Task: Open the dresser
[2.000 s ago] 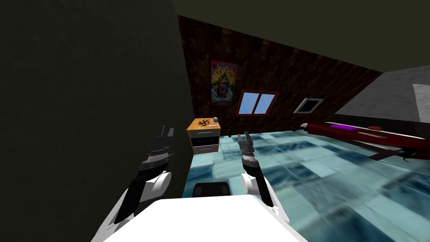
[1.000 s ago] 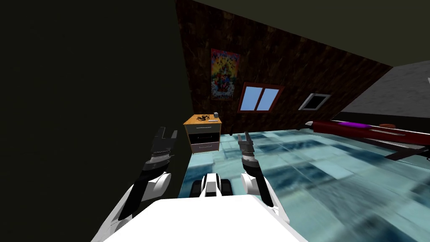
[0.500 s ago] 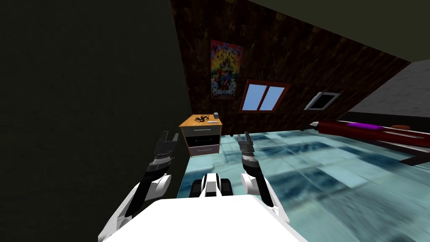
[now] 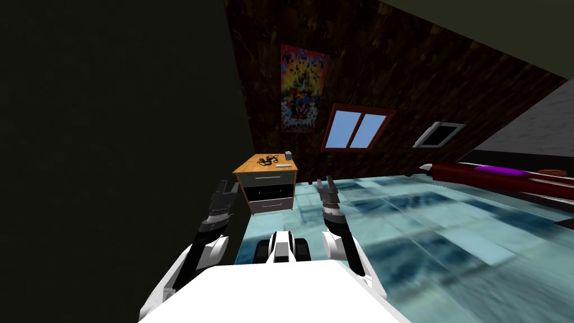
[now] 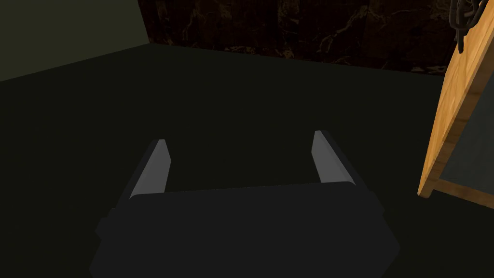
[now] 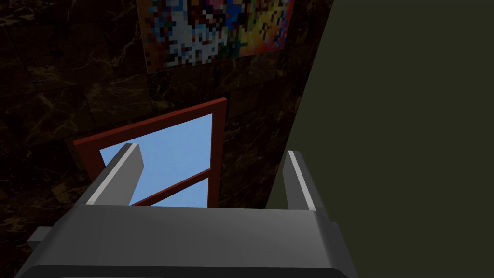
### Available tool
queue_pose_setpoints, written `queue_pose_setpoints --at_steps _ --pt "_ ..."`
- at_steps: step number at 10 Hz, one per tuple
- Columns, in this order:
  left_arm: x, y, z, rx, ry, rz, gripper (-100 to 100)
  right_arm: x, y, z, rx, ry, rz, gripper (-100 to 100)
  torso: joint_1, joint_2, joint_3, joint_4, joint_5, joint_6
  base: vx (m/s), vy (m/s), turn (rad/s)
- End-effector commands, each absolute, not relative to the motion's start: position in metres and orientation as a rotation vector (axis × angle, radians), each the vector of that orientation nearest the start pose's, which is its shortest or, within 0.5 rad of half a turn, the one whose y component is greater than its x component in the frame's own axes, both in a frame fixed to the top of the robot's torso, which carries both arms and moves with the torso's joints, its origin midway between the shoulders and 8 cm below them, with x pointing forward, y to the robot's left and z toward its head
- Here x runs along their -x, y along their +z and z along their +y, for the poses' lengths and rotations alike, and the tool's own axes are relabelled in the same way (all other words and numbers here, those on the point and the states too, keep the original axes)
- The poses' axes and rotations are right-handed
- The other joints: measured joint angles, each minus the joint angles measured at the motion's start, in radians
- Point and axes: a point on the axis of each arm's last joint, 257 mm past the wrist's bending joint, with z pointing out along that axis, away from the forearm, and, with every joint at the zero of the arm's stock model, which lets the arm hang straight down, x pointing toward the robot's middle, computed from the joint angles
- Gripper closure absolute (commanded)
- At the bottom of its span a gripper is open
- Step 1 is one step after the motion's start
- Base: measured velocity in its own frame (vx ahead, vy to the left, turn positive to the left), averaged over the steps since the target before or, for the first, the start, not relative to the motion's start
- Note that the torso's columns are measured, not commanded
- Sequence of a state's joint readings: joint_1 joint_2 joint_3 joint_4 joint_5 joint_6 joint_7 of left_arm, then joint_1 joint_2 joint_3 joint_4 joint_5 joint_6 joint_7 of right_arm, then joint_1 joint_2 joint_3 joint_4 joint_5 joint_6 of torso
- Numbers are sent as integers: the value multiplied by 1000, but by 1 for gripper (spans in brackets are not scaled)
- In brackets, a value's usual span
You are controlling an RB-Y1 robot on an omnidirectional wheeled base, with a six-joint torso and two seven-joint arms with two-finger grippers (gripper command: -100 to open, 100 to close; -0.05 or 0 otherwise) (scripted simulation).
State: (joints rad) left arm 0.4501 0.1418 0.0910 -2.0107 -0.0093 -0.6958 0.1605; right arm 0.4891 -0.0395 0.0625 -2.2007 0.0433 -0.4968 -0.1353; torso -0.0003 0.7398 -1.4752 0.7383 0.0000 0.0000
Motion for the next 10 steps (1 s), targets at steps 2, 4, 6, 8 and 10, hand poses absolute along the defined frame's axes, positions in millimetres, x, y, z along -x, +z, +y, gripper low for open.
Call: queue_pose_setpoints --at_steps 2,4,6,8,10 --pt "-358 -65 312 640 -1353 722 -100 -363 -10 -251 -726 1450 691 0 0 0 0 0 0 0 147 -20 7" --pt "-357 -83 316 657 -1346 735 -100 -363 -10 -251 -726 1449 691 0 -1 -5 -3 -1 0 0 200 -34 10" --pt "-356 -97 319 668 -1342 742 -100 -363 -10 -251 -726 1449 691 0 2 -3 -2 -1 0 0 179 -7 5" --pt "-353 -111 322 678 -1339 749 -100 -363 -10 -251 -726 1449 691 0 0 1 1 1 0 0 131 -22 5" --pt "-351 -124 325 689 -1336 755 -100 -363 -10 -251 -726 1449 691 0 1 -2 -1 0 0 0 138 -5 2"
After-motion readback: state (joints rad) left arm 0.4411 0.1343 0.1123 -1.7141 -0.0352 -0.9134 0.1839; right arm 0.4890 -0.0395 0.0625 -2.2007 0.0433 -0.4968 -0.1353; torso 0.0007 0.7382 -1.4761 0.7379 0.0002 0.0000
